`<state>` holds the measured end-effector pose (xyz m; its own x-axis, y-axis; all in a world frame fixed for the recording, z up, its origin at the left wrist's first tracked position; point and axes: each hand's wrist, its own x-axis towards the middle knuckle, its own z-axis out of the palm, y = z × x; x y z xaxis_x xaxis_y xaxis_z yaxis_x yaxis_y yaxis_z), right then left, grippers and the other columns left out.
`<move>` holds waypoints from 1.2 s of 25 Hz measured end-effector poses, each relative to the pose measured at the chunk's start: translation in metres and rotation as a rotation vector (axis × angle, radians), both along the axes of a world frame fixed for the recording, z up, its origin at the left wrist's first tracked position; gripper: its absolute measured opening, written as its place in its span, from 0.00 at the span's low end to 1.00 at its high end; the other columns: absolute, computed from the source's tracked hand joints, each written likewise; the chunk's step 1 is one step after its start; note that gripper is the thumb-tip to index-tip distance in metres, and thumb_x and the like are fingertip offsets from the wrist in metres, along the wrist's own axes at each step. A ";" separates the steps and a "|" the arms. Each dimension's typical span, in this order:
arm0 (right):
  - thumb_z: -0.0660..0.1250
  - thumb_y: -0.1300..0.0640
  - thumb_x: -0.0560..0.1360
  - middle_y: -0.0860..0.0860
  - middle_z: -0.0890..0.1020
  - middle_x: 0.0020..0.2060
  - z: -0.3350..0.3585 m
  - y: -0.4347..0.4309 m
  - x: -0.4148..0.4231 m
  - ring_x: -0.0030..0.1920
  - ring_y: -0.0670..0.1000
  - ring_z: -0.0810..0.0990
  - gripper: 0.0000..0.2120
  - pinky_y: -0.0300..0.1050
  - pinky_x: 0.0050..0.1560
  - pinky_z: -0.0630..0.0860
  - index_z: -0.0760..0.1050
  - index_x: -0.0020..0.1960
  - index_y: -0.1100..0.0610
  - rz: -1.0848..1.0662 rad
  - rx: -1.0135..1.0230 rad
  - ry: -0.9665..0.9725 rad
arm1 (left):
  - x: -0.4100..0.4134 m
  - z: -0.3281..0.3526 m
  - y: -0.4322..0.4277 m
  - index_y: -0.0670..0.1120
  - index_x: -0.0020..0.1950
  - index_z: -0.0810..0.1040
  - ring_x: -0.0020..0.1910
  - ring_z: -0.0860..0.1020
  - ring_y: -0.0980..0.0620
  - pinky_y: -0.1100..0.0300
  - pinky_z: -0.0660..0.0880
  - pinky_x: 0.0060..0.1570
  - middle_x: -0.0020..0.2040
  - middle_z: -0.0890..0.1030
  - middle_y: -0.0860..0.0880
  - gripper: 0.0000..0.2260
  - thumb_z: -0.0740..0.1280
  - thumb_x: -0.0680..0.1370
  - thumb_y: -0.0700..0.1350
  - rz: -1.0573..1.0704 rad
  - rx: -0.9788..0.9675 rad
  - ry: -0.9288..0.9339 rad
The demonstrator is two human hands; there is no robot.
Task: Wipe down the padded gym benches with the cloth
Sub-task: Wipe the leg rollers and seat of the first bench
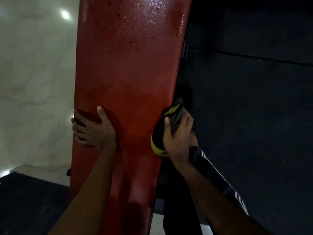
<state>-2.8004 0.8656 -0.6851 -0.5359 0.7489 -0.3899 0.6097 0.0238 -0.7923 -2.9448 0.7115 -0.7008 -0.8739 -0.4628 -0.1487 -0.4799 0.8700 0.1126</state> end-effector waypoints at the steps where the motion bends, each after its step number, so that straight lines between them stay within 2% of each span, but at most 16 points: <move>1: 0.65 0.48 0.81 0.58 0.66 0.72 -0.005 0.007 -0.010 0.73 0.55 0.68 0.29 0.46 0.73 0.67 0.65 0.76 0.63 -0.033 0.017 0.036 | -0.001 -0.002 -0.001 0.53 0.81 0.56 0.78 0.58 0.42 0.43 0.52 0.74 0.79 0.61 0.45 0.40 0.50 0.74 0.74 0.022 0.009 0.026; 2: 0.66 0.49 0.81 0.59 0.67 0.71 -0.007 0.023 -0.030 0.73 0.56 0.68 0.29 0.45 0.73 0.67 0.65 0.76 0.63 -0.056 0.049 0.041 | -0.002 -0.003 -0.003 0.52 0.81 0.57 0.78 0.58 0.42 0.42 0.52 0.74 0.79 0.62 0.45 0.40 0.52 0.74 0.74 0.025 0.024 0.040; 4: 0.68 0.49 0.81 0.59 0.67 0.71 -0.008 0.049 -0.066 0.72 0.56 0.68 0.28 0.50 0.73 0.69 0.67 0.74 0.63 -0.068 0.119 0.032 | -0.004 -0.003 -0.010 0.50 0.80 0.59 0.77 0.59 0.40 0.41 0.54 0.73 0.77 0.63 0.43 0.40 0.54 0.74 0.73 -0.013 0.058 0.057; 6: 0.69 0.51 0.79 0.59 0.67 0.71 -0.001 0.044 -0.072 0.72 0.56 0.67 0.27 0.52 0.73 0.69 0.69 0.73 0.61 -0.024 0.231 0.012 | -0.006 0.002 -0.023 0.47 0.79 0.61 0.74 0.62 0.39 0.41 0.57 0.72 0.74 0.65 0.41 0.40 0.55 0.76 0.72 -0.112 0.046 0.076; 8: 0.70 0.54 0.76 0.59 0.66 0.73 0.011 0.032 -0.058 0.71 0.57 0.66 0.27 0.49 0.71 0.67 0.70 0.74 0.57 0.200 0.357 -0.028 | -0.004 0.004 -0.034 0.45 0.79 0.60 0.73 0.63 0.39 0.43 0.57 0.72 0.73 0.66 0.39 0.39 0.52 0.78 0.71 -0.244 0.015 0.071; 9: 0.71 0.56 0.74 0.57 0.65 0.74 0.014 0.028 -0.051 0.70 0.59 0.67 0.29 0.52 0.69 0.67 0.70 0.74 0.54 0.365 0.399 -0.045 | -0.002 0.003 -0.037 0.44 0.79 0.59 0.73 0.63 0.39 0.43 0.57 0.72 0.73 0.66 0.39 0.38 0.51 0.79 0.70 -0.275 0.003 0.070; 11: 0.74 0.57 0.70 0.55 0.67 0.75 0.014 0.030 -0.044 0.67 0.62 0.69 0.32 0.58 0.64 0.72 0.71 0.74 0.51 0.650 0.495 -0.056 | -0.001 0.000 -0.037 0.45 0.79 0.59 0.73 0.63 0.40 0.42 0.56 0.72 0.73 0.66 0.39 0.37 0.50 0.80 0.70 -0.272 0.001 0.074; 14: 0.74 0.57 0.69 0.55 0.70 0.73 0.016 0.050 -0.071 0.62 0.62 0.72 0.33 0.58 0.56 0.75 0.72 0.73 0.52 0.883 0.590 0.004 | 0.000 -0.001 -0.035 0.48 0.79 0.61 0.73 0.64 0.41 0.43 0.56 0.73 0.73 0.67 0.41 0.35 0.53 0.79 0.69 -0.239 0.009 0.102; 16: 0.73 0.56 0.69 0.56 0.68 0.74 0.015 0.062 -0.103 0.64 0.61 0.72 0.35 0.56 0.60 0.73 0.69 0.75 0.53 0.892 0.606 0.012 | 0.000 -0.001 -0.034 0.48 0.79 0.61 0.72 0.64 0.40 0.43 0.56 0.72 0.73 0.67 0.41 0.34 0.56 0.79 0.68 -0.227 0.017 0.113; 20: 0.71 0.54 0.72 0.60 0.59 0.79 0.019 0.053 -0.143 0.75 0.61 0.65 0.42 0.56 0.73 0.64 0.56 0.80 0.62 0.655 0.498 -0.099 | -0.002 -0.004 -0.033 0.47 0.78 0.63 0.70 0.66 0.39 0.42 0.59 0.71 0.71 0.69 0.41 0.34 0.57 0.79 0.67 -0.217 -0.018 0.113; 21: 0.71 0.54 0.72 0.61 0.59 0.79 0.020 0.046 -0.138 0.75 0.61 0.65 0.42 0.57 0.74 0.65 0.56 0.80 0.64 0.698 0.486 -0.088 | -0.002 -0.005 -0.034 0.46 0.77 0.64 0.69 0.67 0.39 0.42 0.59 0.70 0.70 0.70 0.40 0.34 0.57 0.79 0.67 -0.217 -0.021 0.112; 23: 0.73 0.54 0.71 0.61 0.62 0.78 0.025 0.041 -0.117 0.73 0.62 0.68 0.42 0.57 0.71 0.69 0.60 0.79 0.64 0.933 0.510 -0.026 | -0.003 -0.005 -0.034 0.45 0.76 0.66 0.66 0.69 0.38 0.42 0.61 0.69 0.68 0.72 0.39 0.33 0.58 0.79 0.66 -0.221 -0.016 0.113; 25: 0.74 0.52 0.69 0.58 0.62 0.79 0.027 0.054 -0.111 0.68 0.61 0.71 0.43 0.59 0.66 0.73 0.61 0.79 0.59 1.167 0.557 -0.008 | -0.002 -0.006 -0.034 0.45 0.75 0.66 0.65 0.70 0.38 0.42 0.61 0.69 0.67 0.72 0.39 0.33 0.58 0.79 0.67 -0.217 -0.001 0.117; 26: 0.74 0.51 0.68 0.56 0.62 0.79 0.024 0.063 -0.119 0.67 0.61 0.72 0.43 0.59 0.63 0.74 0.62 0.79 0.57 1.209 0.599 -0.027 | -0.002 -0.007 -0.035 0.45 0.75 0.67 0.65 0.70 0.39 0.42 0.61 0.69 0.67 0.73 0.40 0.33 0.58 0.79 0.67 -0.216 0.006 0.122; 28: 0.73 0.49 0.68 0.55 0.64 0.78 0.020 0.071 -0.141 0.68 0.62 0.72 0.40 0.59 0.64 0.73 0.65 0.77 0.53 1.108 0.637 -0.059 | -0.002 -0.008 -0.036 0.46 0.75 0.67 0.66 0.70 0.40 0.43 0.61 0.69 0.67 0.73 0.40 0.33 0.58 0.79 0.67 -0.213 0.012 0.127; 30: 0.71 0.49 0.68 0.54 0.66 0.76 0.020 0.061 -0.159 0.69 0.61 0.71 0.37 0.58 0.67 0.70 0.67 0.75 0.53 0.918 0.614 -0.076 | -0.002 -0.008 -0.037 0.46 0.76 0.67 0.66 0.70 0.40 0.43 0.60 0.70 0.67 0.73 0.41 0.33 0.58 0.78 0.67 -0.211 0.019 0.117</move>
